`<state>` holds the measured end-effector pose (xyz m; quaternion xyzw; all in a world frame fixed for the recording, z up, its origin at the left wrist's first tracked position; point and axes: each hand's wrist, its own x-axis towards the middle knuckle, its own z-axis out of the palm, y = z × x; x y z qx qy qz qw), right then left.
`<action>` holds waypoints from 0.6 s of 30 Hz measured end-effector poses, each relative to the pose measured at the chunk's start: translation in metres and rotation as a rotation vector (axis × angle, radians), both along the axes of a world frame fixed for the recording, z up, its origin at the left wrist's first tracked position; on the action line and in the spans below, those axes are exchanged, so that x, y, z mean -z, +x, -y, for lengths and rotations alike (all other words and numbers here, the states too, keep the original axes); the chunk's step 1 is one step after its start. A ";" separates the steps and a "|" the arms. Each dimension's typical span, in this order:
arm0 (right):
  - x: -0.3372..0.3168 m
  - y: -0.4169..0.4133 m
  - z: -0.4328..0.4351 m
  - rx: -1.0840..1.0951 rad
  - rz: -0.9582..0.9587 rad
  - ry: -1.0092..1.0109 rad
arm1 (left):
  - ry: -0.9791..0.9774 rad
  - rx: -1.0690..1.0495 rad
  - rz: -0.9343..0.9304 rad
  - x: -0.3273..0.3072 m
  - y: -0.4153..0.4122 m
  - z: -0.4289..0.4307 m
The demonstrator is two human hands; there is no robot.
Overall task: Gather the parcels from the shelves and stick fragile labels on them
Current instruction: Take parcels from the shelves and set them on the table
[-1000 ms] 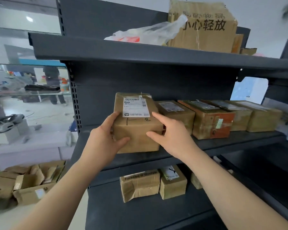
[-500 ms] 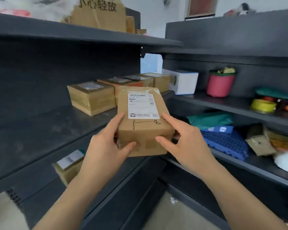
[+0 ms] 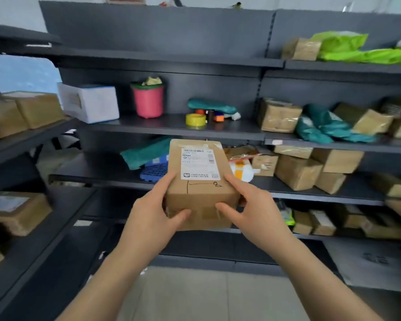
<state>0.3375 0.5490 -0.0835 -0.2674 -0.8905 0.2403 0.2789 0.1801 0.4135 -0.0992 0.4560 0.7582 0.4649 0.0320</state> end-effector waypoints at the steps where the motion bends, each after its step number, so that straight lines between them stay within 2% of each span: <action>1: 0.001 0.021 -0.016 0.040 0.009 0.003 | -0.005 0.039 0.006 0.002 0.015 -0.023; 9: 0.010 0.182 -0.135 0.331 0.036 0.000 | -0.032 0.348 0.068 0.018 0.145 -0.199; 18: 0.026 0.319 -0.230 0.678 0.037 -0.035 | -0.080 0.698 0.031 0.033 0.271 -0.368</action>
